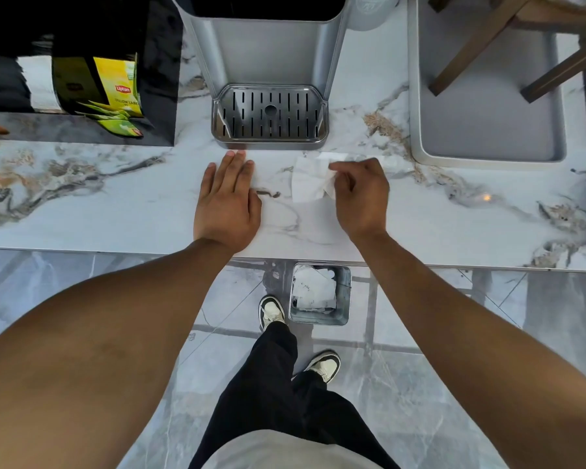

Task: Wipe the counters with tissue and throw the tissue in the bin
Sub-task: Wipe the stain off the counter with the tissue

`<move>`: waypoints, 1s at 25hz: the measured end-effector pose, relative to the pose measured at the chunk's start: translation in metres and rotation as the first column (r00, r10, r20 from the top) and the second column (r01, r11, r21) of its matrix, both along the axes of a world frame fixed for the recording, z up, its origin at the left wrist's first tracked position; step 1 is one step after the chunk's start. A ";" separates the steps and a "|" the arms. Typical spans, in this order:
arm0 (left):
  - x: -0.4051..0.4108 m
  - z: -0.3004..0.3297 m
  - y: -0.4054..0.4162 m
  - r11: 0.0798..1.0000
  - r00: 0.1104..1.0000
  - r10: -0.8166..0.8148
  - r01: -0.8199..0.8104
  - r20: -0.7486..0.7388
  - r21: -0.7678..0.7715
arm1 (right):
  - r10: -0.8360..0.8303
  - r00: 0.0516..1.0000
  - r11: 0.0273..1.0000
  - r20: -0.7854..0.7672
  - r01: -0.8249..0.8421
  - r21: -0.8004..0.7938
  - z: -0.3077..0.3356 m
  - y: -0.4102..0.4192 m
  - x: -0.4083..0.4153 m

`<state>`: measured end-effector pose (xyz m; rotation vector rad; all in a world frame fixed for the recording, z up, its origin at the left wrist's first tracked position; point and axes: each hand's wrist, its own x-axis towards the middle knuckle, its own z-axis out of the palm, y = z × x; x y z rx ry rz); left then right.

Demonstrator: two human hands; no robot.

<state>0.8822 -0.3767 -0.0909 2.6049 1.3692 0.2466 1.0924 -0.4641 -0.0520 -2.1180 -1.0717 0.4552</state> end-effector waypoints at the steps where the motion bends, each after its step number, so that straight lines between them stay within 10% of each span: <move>1: 0.000 0.000 0.000 1.000 1.000 0.002 -0.002 0.000 -0.003 | 0.034 0.999 0.999 0.005 -0.034 -0.016 -0.002 0.013 -0.004; 13: 0.001 0.002 0.000 1.000 1.000 0.000 -0.001 -0.015 -0.030 | 0.517 0.856 0.856 0.022 -0.517 -0.007 -0.008 -0.064 -0.046; 25: 0.000 0.002 -0.001 0.998 0.998 -0.028 0.024 -0.062 -0.054 | 0.162 0.983 0.985 0.086 -0.165 0.040 0.019 -0.079 -0.006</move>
